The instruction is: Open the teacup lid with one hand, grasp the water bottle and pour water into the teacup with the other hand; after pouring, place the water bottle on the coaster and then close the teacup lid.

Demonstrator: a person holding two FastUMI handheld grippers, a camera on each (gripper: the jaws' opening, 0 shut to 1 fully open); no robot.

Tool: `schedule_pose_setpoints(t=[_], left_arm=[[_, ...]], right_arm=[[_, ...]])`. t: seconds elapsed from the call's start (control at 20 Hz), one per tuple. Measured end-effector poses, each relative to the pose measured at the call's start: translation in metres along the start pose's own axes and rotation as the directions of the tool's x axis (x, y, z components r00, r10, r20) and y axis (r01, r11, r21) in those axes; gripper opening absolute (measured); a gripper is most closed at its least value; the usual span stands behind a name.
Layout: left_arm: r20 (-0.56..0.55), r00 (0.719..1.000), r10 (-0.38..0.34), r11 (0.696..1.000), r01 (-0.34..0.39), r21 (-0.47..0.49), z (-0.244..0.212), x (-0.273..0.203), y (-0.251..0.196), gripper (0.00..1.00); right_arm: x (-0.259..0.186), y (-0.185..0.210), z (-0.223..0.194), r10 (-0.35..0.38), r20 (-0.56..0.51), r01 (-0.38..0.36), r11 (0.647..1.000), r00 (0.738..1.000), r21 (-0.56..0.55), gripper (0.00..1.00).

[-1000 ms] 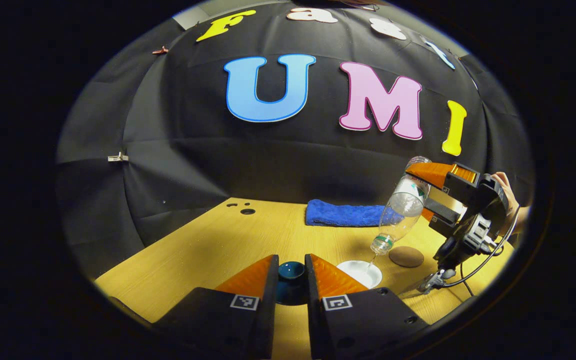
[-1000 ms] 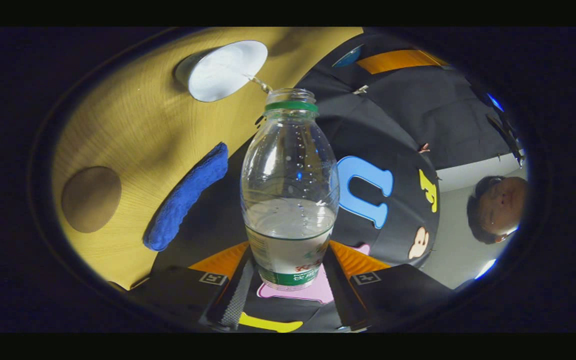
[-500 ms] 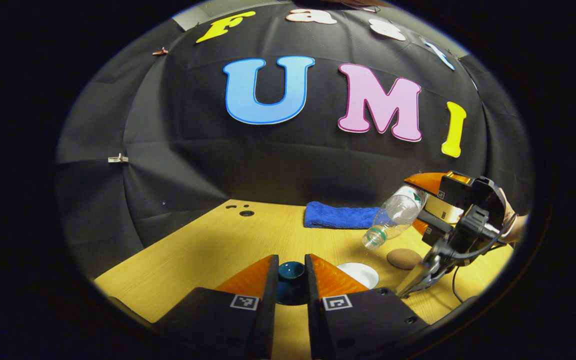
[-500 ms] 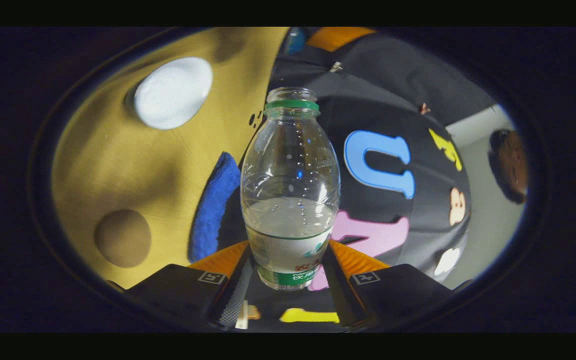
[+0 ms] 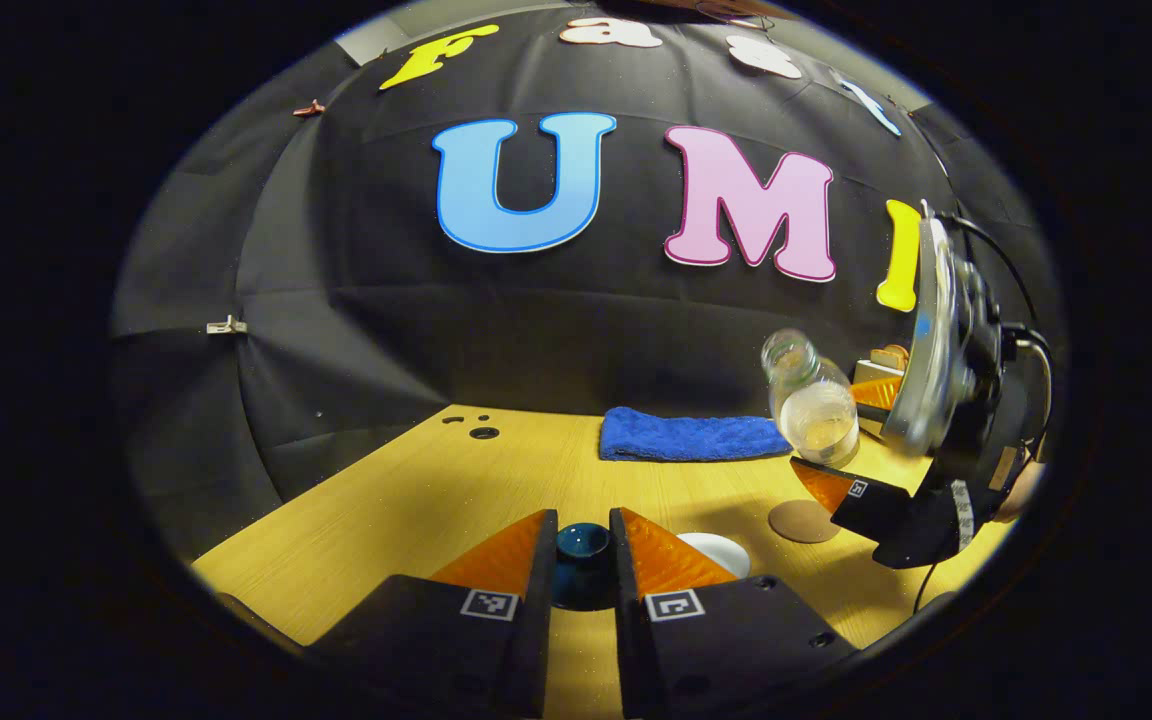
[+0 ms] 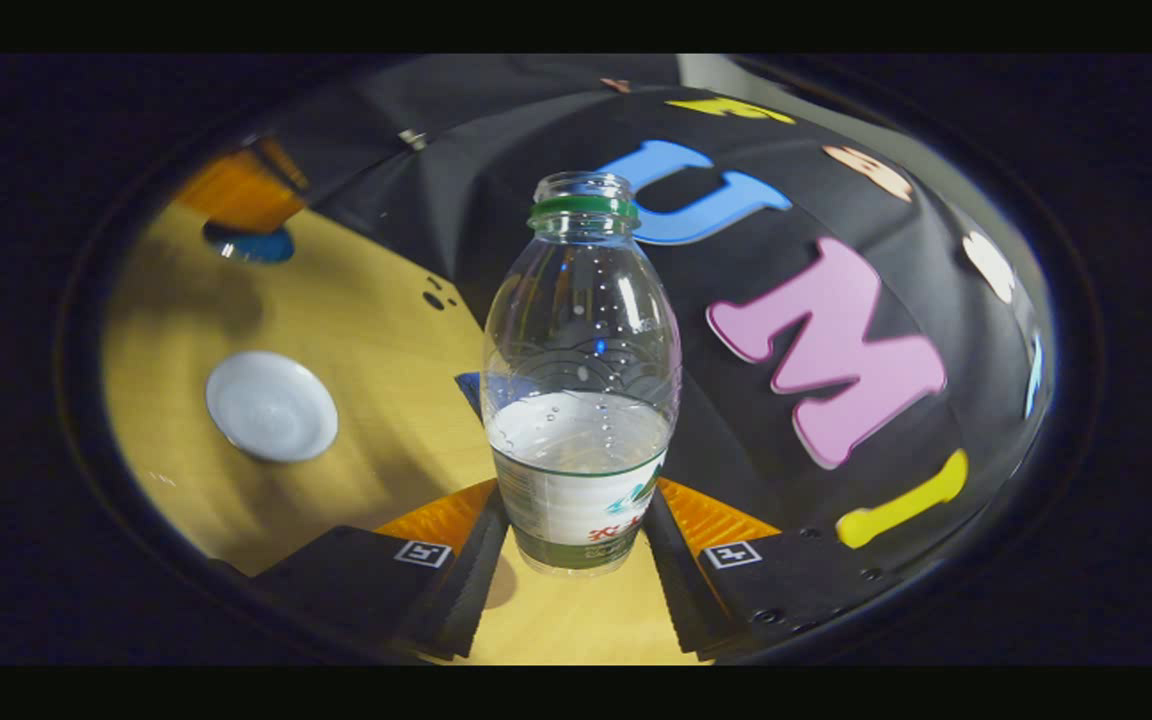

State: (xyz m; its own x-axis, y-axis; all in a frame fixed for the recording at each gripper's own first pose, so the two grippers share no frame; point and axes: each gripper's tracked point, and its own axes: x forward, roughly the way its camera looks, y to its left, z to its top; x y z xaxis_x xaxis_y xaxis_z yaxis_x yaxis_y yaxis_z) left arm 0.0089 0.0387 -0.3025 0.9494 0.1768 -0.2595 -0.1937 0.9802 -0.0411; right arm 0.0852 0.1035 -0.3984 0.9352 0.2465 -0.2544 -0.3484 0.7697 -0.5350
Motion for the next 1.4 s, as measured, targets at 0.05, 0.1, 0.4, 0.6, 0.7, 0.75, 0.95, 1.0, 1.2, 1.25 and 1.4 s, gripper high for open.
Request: schedule_pose_setpoints(t=[0.05,0.1,0.4,0.6,0.7,0.75,0.95,1.0,1.2,1.25,1.4], left_arm=[[0.001,1.000,-0.007,1.000,0.007,0.004,0.000,0.001,-0.003,0.32],[0.002,1.000,-0.014,1.000,0.014,0.007,0.001,0.002,-0.007,0.32],[-0.004,0.998,-0.057,0.998,0.057,0.025,0.001,0.007,-0.027,0.32],[-0.010,0.997,-0.073,0.997,0.073,0.030,-0.003,0.010,-0.040,0.32],[-0.014,0.997,-0.080,0.996,0.080,0.025,-0.004,0.014,-0.045,0.32],[-0.016,0.997,-0.081,0.996,0.082,0.025,-0.005,0.015,-0.048,0.32],[-0.015,0.996,-0.087,0.996,0.088,0.031,-0.005,0.018,-0.057,0.32],[-0.015,0.996,-0.089,0.995,0.090,0.031,-0.005,0.019,-0.058,0.32],[-0.016,0.995,-0.094,0.995,0.094,0.031,-0.007,0.024,-0.064,0.32],[-0.017,0.995,-0.095,0.995,0.096,0.031,-0.006,0.026,-0.066,0.32],[-0.022,0.994,-0.105,0.994,0.106,0.024,-0.010,0.031,-0.072,0.32]], right_arm=[[0.002,0.003,0.002,0.015,-0.004,-0.014,0.995,1.000,0.098,0.76],[0.003,0.006,0.003,0.030,-0.002,-0.030,0.981,1.000,0.192,0.76],[0.011,0.019,0.002,0.080,0.016,-0.074,0.796,0.997,0.601,0.76],[0.015,0.024,0.003,0.132,0.021,-0.110,0.723,0.991,0.682,0.76],[0.014,0.025,0.004,0.134,0.000,-0.097,0.717,0.991,0.690,0.76],[0.012,0.024,0.005,0.136,-0.007,-0.094,0.718,0.991,0.689,0.76],[0.010,0.024,0.004,0.147,-0.026,-0.088,0.715,0.989,0.693,0.77],[0.009,0.025,0.005,0.152,-0.030,-0.089,0.711,0.988,0.698,0.77],[0.011,0.027,0.004,0.174,-0.047,-0.088,0.690,0.984,0.718,0.81],[0.012,0.029,-0.001,0.179,-0.050,-0.089,0.688,0.983,0.720,0.81],[0.011,0.034,-0.009,0.198,-0.069,-0.088,0.686,0.978,0.723,0.88]])
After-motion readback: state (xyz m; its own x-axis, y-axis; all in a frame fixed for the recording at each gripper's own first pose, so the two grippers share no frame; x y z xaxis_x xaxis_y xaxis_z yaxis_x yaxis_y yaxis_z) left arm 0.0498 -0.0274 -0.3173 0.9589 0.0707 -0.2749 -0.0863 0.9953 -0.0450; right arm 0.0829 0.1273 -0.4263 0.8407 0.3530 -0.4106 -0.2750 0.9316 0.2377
